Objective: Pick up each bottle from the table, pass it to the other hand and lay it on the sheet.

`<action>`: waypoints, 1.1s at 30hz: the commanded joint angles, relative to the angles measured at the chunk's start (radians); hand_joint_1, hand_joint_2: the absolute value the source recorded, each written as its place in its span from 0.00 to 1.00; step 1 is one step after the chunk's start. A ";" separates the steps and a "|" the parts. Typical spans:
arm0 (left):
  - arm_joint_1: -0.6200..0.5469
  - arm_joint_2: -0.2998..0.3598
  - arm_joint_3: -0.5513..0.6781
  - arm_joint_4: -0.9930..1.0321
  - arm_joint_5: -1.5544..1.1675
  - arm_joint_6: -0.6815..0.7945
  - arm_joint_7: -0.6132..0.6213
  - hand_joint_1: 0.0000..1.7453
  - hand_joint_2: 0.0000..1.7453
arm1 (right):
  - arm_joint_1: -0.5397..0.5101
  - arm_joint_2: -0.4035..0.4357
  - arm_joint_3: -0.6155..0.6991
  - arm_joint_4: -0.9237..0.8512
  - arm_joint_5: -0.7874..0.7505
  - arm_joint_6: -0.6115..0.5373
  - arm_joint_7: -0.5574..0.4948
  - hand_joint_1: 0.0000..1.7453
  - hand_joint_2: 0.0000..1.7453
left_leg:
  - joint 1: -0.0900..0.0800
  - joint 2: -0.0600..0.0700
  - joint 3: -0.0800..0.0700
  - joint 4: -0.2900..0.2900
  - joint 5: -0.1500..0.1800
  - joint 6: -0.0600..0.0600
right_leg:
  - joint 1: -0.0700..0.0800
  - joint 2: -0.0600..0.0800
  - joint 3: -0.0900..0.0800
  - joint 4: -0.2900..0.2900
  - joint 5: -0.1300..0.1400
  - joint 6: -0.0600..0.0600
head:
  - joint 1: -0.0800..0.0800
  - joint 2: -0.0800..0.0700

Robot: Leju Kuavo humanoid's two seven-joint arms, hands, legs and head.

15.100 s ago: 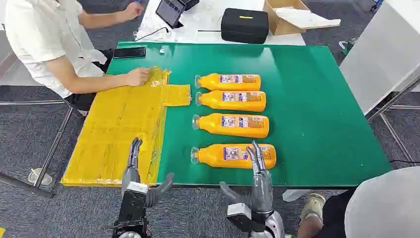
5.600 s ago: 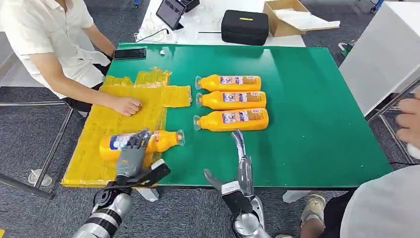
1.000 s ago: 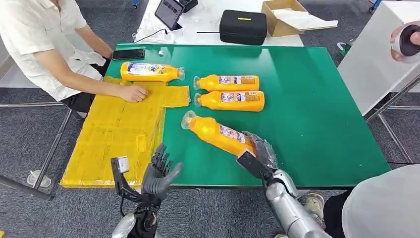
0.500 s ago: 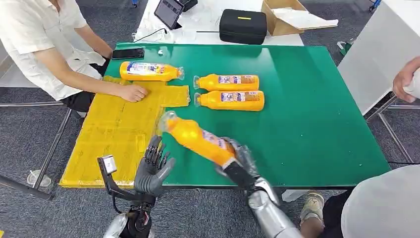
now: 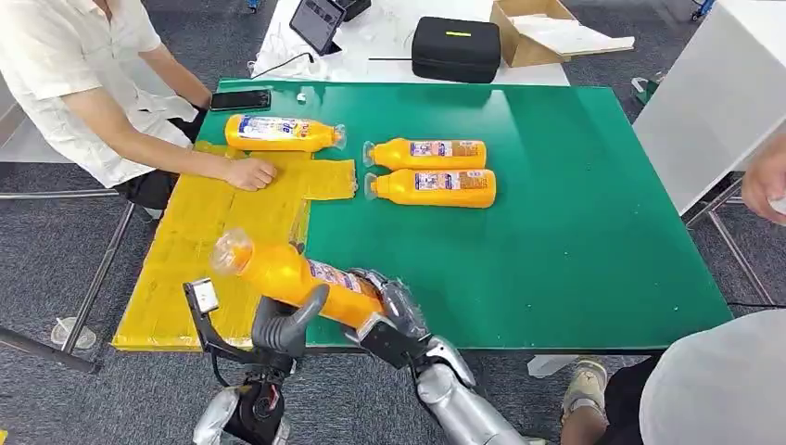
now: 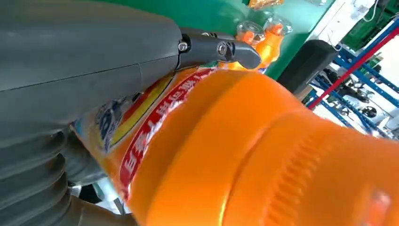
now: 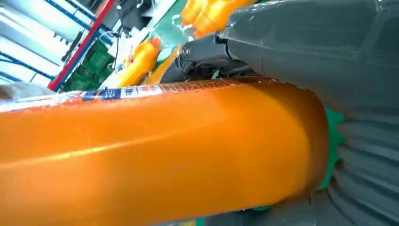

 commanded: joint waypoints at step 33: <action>-0.080 0.025 0.140 0.088 -0.850 0.691 -0.285 1.00 1.00 | 0.160 -0.056 -0.080 -0.242 -0.051 -0.440 -0.089 0.00 0.00 | 0.000 -0.004 0.003 -0.002 0.000 0.001 | 0.000 -0.006 0.003 -0.001 -0.002 -0.001 | 0.000 0.000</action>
